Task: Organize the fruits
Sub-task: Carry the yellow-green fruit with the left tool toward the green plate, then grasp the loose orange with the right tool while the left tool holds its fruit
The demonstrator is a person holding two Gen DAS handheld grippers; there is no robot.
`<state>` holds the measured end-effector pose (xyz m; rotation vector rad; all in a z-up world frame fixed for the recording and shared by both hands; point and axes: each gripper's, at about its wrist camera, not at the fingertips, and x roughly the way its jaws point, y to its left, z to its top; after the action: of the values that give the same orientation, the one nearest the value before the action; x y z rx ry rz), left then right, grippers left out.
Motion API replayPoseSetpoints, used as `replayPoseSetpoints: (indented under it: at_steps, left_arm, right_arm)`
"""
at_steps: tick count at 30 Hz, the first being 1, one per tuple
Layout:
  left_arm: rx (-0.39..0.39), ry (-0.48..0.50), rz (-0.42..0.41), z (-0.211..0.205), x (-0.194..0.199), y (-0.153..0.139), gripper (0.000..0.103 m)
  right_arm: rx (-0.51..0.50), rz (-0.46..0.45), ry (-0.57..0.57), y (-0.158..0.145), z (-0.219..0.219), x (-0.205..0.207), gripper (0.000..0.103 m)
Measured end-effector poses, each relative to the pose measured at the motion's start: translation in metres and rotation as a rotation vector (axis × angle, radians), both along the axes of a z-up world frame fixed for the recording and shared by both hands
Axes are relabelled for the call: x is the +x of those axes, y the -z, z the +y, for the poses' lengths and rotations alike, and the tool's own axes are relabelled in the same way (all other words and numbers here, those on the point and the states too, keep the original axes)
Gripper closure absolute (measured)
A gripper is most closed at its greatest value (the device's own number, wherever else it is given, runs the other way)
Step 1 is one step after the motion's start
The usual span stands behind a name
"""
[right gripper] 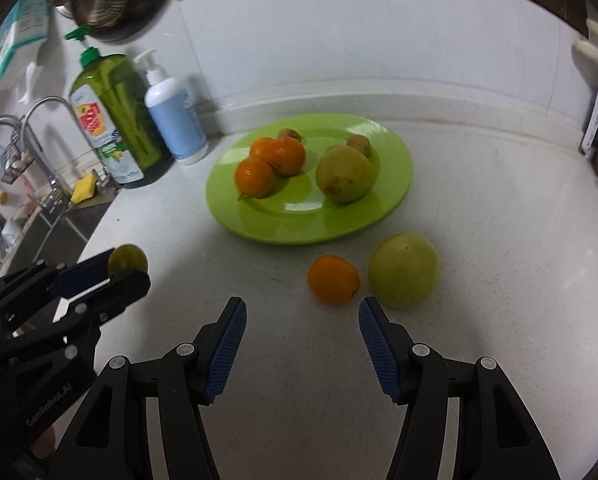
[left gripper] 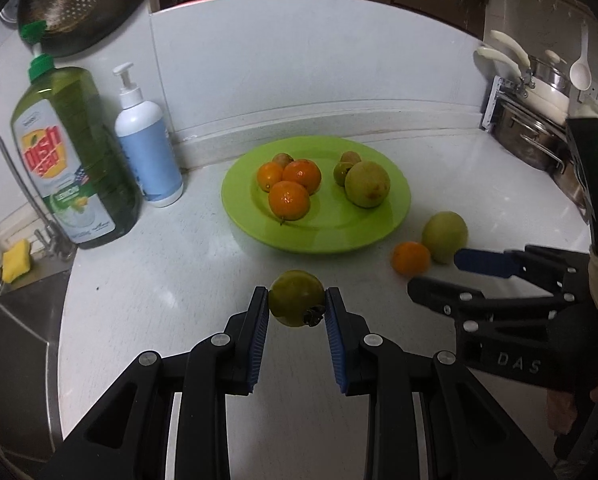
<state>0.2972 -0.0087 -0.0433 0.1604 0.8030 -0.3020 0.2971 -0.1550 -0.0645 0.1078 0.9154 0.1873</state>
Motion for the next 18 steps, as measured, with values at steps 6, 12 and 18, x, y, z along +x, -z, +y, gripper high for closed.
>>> replayPoseSetpoints:
  at_steps: [6, 12, 18]
  left_arm:
    - [-0.013, 0.008, 0.018, -0.002, 0.017, 0.008, 0.075]
    - [-0.017, 0.011, 0.039, -0.004, 0.028, 0.017, 0.075]
    - [-0.019, 0.006, 0.054, -0.004, 0.036, 0.023, 0.075]
  right_arm:
    - [0.035, 0.055, 0.032, 0.016, -0.003, 0.016, 0.044]
    - [0.027, 0.073, 0.062, 0.024, -0.001, 0.026, 0.044]
    - [0.014, 0.072, 0.076, 0.025, 0.003, 0.036, 0.048]
